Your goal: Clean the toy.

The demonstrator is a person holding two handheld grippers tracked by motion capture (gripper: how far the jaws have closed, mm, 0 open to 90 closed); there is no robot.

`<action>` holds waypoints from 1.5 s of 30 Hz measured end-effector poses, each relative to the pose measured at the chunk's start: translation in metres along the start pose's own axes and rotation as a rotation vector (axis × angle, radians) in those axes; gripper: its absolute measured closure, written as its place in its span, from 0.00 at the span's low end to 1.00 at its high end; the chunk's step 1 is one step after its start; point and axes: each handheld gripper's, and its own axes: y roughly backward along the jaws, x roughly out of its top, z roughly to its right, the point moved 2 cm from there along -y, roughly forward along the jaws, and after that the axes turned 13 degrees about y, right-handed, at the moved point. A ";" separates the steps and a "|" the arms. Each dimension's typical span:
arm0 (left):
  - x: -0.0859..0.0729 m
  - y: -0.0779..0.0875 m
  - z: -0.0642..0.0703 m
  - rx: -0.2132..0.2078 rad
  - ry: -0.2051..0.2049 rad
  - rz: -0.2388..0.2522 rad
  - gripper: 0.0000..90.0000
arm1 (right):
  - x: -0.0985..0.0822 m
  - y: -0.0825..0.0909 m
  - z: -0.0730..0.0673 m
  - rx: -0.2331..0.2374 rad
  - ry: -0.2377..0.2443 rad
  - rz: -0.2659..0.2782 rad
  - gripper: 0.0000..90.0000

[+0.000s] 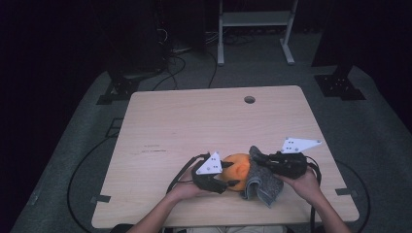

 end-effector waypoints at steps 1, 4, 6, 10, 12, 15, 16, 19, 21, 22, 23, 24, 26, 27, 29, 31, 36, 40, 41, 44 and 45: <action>0.000 0.000 0.000 0.000 0.001 -0.001 0.46 | -0.005 0.003 0.002 -0.014 -0.010 -0.004 0.91; 0.001 0.000 0.000 -0.003 0.014 0.006 0.46 | -0.011 0.009 0.005 -0.033 -0.031 -0.003 0.91; 0.001 0.000 -0.001 -0.005 0.024 0.012 0.46 | -0.011 0.013 0.004 -0.031 -0.037 0.018 0.91; 0.001 0.001 -0.003 -0.003 0.036 0.011 0.46 | -0.013 0.010 0.002 -0.021 -0.038 0.031 0.91; 0.001 0.002 -0.005 -0.003 0.049 0.015 0.46 | -0.019 0.010 0.004 -0.022 -0.060 0.039 0.91; 0.001 0.003 -0.009 -0.007 0.074 0.026 0.47 | -0.027 0.013 0.007 -0.047 -0.083 0.032 0.91; 0.001 0.004 -0.009 -0.009 0.081 0.028 0.47 | -0.028 0.015 0.008 -0.051 -0.090 0.036 0.91; 0.002 0.003 -0.012 -0.011 0.104 0.036 0.49 | -0.021 0.019 0.004 -0.038 -0.091 0.089 0.91; 0.003 0.002 -0.011 -0.007 0.101 0.037 0.49 | -0.010 0.017 0.000 -0.024 -0.063 0.122 0.91; 0.003 0.002 -0.010 -0.002 0.097 0.040 0.50 | -0.006 0.015 -0.001 -0.017 -0.054 0.128 0.91; 0.003 0.002 -0.010 0.001 0.099 0.044 0.51 | -0.004 0.012 -0.002 -0.013 -0.050 0.130 0.91; 0.003 0.003 -0.011 -0.001 0.106 0.051 0.51 | -0.004 0.010 -0.001 -0.012 -0.051 0.124 0.91; 0.003 0.004 -0.012 -0.016 0.130 0.069 0.52 | -0.010 0.005 0.000 -0.019 -0.059 0.100 0.91; 0.003 0.004 -0.012 -0.018 0.132 0.073 0.53 | -0.015 0.003 0.001 -0.018 -0.075 0.106 0.91; 0.004 0.003 -0.012 -0.013 0.129 0.083 0.53 | -0.024 0.005 0.002 -0.033 -0.098 0.102 0.91; 0.006 0.004 -0.012 -0.007 0.147 0.113 0.54 | -0.029 0.010 0.004 -0.060 -0.102 0.075 0.91; 0.014 0.017 -0.017 0.006 0.180 0.148 0.56 | -0.021 0.018 0.002 -0.068 -0.103 0.123 0.90; 0.019 0.028 -0.020 0.045 0.171 0.125 0.56 | 0.008 0.017 -0.006 -0.033 -0.067 0.224 0.91; 0.020 0.029 -0.020 0.044 0.173 0.112 0.56 | 0.016 0.015 -0.009 -0.018 -0.055 0.244 0.91; 0.021 0.028 -0.016 0.043 0.150 0.071 0.56 | 0.035 0.002 -0.020 0.019 -0.021 0.271 0.91; 0.020 0.027 -0.014 0.042 0.145 0.067 0.56 | 0.039 -0.004 -0.023 0.023 -0.005 0.261 0.90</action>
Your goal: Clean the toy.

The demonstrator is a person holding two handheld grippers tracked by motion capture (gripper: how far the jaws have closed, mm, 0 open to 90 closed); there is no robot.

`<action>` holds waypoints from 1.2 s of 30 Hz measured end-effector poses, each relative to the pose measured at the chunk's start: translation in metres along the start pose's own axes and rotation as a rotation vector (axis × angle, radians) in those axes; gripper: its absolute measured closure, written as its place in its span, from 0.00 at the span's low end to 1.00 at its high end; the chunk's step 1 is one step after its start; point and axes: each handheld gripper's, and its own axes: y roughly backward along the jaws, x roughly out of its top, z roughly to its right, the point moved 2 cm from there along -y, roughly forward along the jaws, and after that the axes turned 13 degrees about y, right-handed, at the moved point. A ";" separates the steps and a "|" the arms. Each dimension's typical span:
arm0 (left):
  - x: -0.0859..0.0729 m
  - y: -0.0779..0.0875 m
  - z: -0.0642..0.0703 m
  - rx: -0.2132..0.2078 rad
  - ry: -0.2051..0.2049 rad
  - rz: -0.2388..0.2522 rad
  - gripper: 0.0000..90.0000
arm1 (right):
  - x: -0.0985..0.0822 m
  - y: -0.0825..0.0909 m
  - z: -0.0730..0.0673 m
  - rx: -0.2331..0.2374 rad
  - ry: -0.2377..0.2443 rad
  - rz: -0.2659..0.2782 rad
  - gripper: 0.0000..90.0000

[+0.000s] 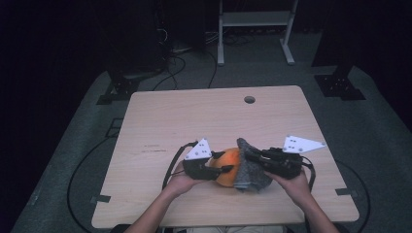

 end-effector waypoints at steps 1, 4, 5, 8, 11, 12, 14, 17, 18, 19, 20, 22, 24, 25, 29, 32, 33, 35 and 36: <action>-0.001 -0.001 0.001 0.001 -0.002 -0.006 0.56 | 0.000 -0.007 -0.002 -0.001 0.021 -0.033 0.91; -0.008 -0.006 -0.002 0.003 -0.011 -0.039 0.49 | -0.012 -0.021 -0.002 -0.001 0.032 -0.114 0.91; -0.009 -0.007 -0.004 -0.013 0.000 -0.032 0.44 | -0.016 -0.021 -0.001 0.004 0.021 -0.124 0.91; -0.010 -0.006 -0.011 -0.046 0.014 -0.038 0.22 | -0.023 -0.016 0.002 -0.008 -0.004 -0.124 0.91; -0.017 -0.012 -0.019 -0.022 0.037 -0.096 0.13 | -0.025 -0.010 0.005 -0.028 -0.008 -0.131 0.91; -0.020 -0.015 -0.021 -0.035 0.055 -0.115 0.11 | -0.026 -0.009 0.005 -0.030 -0.009 -0.136 0.91; -0.022 -0.019 -0.020 -0.022 0.015 -0.132 0.11 | -0.029 -0.007 0.005 -0.028 -0.012 -0.136 0.91; -0.022 -0.018 -0.017 -0.015 -0.016 -0.116 0.28 | -0.035 0.000 0.007 -0.045 -0.013 -0.143 0.90; -0.022 -0.018 -0.016 -0.009 -0.016 -0.103 0.33 | -0.037 0.002 0.009 -0.046 -0.021 -0.146 0.90; -0.022 -0.018 -0.016 -0.002 -0.014 -0.098 0.35 | -0.041 0.008 0.011 -0.060 -0.033 -0.158 0.90; -0.022 -0.018 -0.016 0.001 -0.011 -0.092 0.37 | -0.046 0.013 0.013 -0.073 -0.043 -0.177 0.90; -0.021 -0.017 -0.016 0.005 -0.001 -0.077 0.42 | -0.057 0.021 0.018 -0.097 -0.062 -0.225 0.90; -0.017 -0.014 -0.014 0.009 0.011 -0.057 0.44 | -0.063 0.029 0.019 -0.097 -0.085 -0.219 0.90; -0.014 -0.013 -0.013 0.011 0.010 -0.050 0.46 | -0.062 0.034 0.019 -0.103 -0.091 -0.199 0.91; -0.004 -0.006 -0.007 0.062 -0.035 -0.071 0.47 | -0.036 0.038 0.016 -0.089 -0.058 -0.095 0.91; -0.002 -0.004 -0.006 0.063 -0.011 -0.060 0.49 | -0.011 0.022 0.008 -0.052 -0.018 -0.054 0.91; -0.002 -0.004 -0.005 0.064 -0.008 -0.062 0.49 | -0.008 0.016 0.006 -0.041 -0.005 -0.056 0.90; -0.002 -0.004 -0.004 0.082 -0.019 -0.071 0.49 | -0.005 -0.002 0.002 -0.037 0.022 -0.091 0.90; -0.003 -0.003 -0.005 0.091 -0.020 -0.079 0.49 | -0.007 -0.009 0.002 -0.033 0.027 -0.112 0.90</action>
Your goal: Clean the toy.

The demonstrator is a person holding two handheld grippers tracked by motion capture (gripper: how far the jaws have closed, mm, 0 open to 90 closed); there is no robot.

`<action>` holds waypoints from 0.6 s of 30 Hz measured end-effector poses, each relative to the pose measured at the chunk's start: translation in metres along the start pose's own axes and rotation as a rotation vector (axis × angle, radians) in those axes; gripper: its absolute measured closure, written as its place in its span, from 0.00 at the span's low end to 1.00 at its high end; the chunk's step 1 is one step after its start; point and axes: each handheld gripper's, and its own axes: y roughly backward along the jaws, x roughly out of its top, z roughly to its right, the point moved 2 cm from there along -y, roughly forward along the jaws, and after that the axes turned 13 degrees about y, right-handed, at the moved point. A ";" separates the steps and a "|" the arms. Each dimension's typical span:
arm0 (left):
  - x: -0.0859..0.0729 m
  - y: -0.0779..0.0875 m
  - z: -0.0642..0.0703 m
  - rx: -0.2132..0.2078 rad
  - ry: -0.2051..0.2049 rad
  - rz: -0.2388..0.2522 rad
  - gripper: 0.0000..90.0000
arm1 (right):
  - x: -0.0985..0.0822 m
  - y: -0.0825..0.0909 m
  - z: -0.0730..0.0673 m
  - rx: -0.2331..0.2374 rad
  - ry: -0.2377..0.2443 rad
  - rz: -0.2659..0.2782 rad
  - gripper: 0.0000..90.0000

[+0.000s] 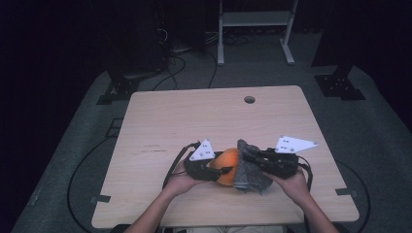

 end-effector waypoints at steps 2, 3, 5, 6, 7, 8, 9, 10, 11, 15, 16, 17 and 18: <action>-0.006 0.001 -0.006 0.020 0.011 -0.018 0.49 | -0.009 -0.010 0.004 0.005 -0.026 -0.018 0.90; -0.008 0.002 -0.010 0.011 0.035 -0.015 0.49 | -0.015 -0.013 0.006 0.001 -0.032 -0.040 0.91; -0.010 0.002 -0.014 0.008 0.063 -0.005 0.49 | -0.028 -0.013 0.011 -0.005 -0.065 -0.048 0.91; -0.010 0.001 -0.014 0.008 0.060 -0.004 0.49 | -0.032 -0.010 0.013 -0.013 -0.077 -0.052 0.91; -0.009 0.001 -0.014 0.011 0.055 -0.008 0.48 | -0.035 -0.006 0.014 -0.022 -0.079 -0.064 0.91; -0.008 0.000 -0.012 0.015 0.052 -0.003 0.48 | -0.035 -0.003 0.015 -0.031 -0.083 -0.068 0.90; -0.008 -0.001 -0.012 0.013 0.053 0.000 0.48 | -0.034 0.003 0.014 -0.038 -0.092 -0.054 0.90; -0.007 -0.002 -0.011 0.016 0.052 0.001 0.48 | -0.033 0.005 0.013 -0.034 -0.097 -0.033 0.90; -0.007 -0.004 -0.010 0.018 0.056 0.004 0.48 | -0.029 0.008 0.010 -0.025 -0.088 -0.013 0.90; -0.005 -0.009 -0.004 0.014 0.048 0.008 0.47 | -0.014 -0.001 0.000 -0.016 -0.016 -0.014 0.90; -0.005 -0.009 -0.003 0.009 0.046 0.003 0.45 | -0.014 -0.006 0.001 -0.024 -0.008 -0.028 0.91; -0.006 -0.008 -0.003 -0.005 0.047 -0.002 0.43 | -0.016 -0.009 0.003 -0.021 -0.017 -0.036 0.91; -0.006 -0.007 -0.004 -0.029 0.051 -0.006 0.39 | -0.020 -0.011 0.006 -0.012 -0.032 -0.047 0.91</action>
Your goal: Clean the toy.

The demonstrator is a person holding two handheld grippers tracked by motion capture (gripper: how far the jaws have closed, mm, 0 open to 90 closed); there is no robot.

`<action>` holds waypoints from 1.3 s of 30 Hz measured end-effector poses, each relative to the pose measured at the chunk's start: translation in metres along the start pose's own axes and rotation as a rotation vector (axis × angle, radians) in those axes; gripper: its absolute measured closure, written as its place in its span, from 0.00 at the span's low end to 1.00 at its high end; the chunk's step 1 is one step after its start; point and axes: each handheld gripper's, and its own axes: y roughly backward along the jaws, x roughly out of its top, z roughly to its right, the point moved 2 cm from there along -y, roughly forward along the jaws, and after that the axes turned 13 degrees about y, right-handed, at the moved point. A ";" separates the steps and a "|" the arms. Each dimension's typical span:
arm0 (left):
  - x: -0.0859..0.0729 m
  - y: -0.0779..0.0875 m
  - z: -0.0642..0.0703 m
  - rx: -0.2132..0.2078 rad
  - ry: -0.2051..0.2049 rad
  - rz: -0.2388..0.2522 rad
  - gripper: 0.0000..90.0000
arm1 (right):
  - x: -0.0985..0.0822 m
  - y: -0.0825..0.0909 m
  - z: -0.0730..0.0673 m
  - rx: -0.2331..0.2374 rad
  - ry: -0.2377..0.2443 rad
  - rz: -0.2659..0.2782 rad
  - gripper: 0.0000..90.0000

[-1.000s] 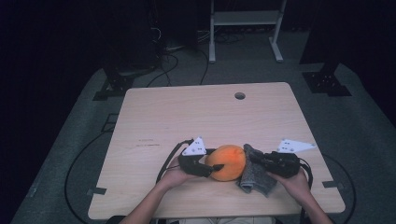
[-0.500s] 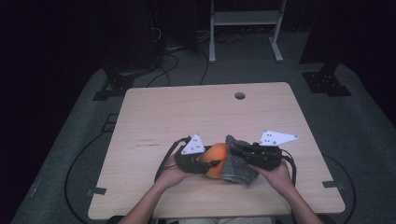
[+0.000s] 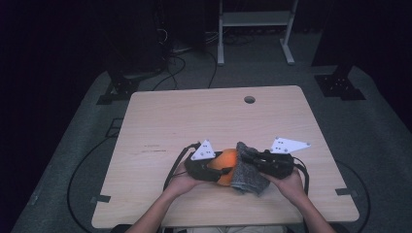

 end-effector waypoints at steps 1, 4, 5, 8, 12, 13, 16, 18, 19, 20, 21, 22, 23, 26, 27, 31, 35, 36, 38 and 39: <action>-0.001 0.001 -0.001 -0.029 0.010 0.002 0.36 | -0.003 -0.001 0.002 -0.001 -0.004 -0.006 0.91; -0.001 0.004 -0.006 -0.079 0.019 0.023 0.29 | -0.011 0.004 0.006 -0.017 -0.021 -0.013 0.91; -0.001 0.004 -0.008 -0.073 0.039 0.026 0.24 | -0.013 0.006 0.007 -0.021 -0.024 -0.018 0.90; -0.004 -0.002 -0.016 -0.052 0.076 -0.018 0.10 | -0.017 0.011 0.009 -0.038 -0.025 -0.033 0.90; -0.007 -0.003 -0.014 -0.051 0.037 0.012 0.29 | -0.021 0.016 0.012 -0.054 -0.013 -0.057 0.90; -0.007 -0.003 -0.012 -0.048 0.031 0.006 0.33 | -0.023 0.017 0.014 -0.053 -0.027 -0.055 0.90; -0.007 -0.004 -0.012 -0.046 0.037 0.010 0.36 | -0.035 0.026 0.018 -0.079 -0.052 -0.078 0.90; -0.007 -0.004 -0.010 -0.046 0.043 0.018 0.37 | -0.042 0.032 0.020 -0.100 -0.067 -0.103 0.90; -0.006 -0.005 -0.008 -0.046 0.034 0.019 0.37 | -0.043 0.034 0.020 -0.103 -0.073 -0.100 0.90; -0.006 -0.005 -0.007 -0.041 0.029 0.018 0.38 | -0.040 0.038 0.019 -0.100 -0.078 -0.077 0.90; -0.004 -0.006 -0.003 -0.038 0.016 0.020 0.38 | -0.036 0.039 0.017 -0.097 -0.078 -0.062 0.90; -0.004 -0.007 -0.001 -0.036 0.007 0.019 0.39 | -0.026 0.039 0.012 -0.082 -0.062 -0.030 0.90; -0.003 -0.008 0.002 -0.032 -0.004 0.018 0.39 | -0.020 0.038 0.009 -0.069 -0.049 -0.016 0.90; -0.001 -0.011 0.010 -0.020 -0.039 0.013 0.40 | 0.008 0.022 -0.007 -0.014 0.013 0.004 0.90; -0.001 -0.010 0.012 -0.013 -0.051 0.007 0.40 | 0.012 0.017 -0.009 -0.002 0.023 0.003 0.90; -0.005 -0.007 0.006 -0.018 -0.041 -0.001 0.41 | 0.014 -0.002 -0.012 0.010 0.053 -0.055 0.91; -0.007 -0.006 -0.001 -0.036 -0.004 0.009 0.41 | 0.001 0.005 -0.002 -0.015 -0.007 -0.041 0.91; -0.008 -0.006 -0.003 -0.039 0.004 0.010 0.41 | -0.003 0.008 0.001 -0.030 -0.010 -0.043 0.91; -0.010 -0.005 -0.008 -0.051 0.030 0.015 0.41 | -0.012 0.016 0.007 -0.056 -0.033 -0.052 0.91; -0.010 -0.005 -0.009 -0.054 0.035 0.016 0.41 | -0.017 0.019 0.010 -0.065 -0.054 -0.056 0.91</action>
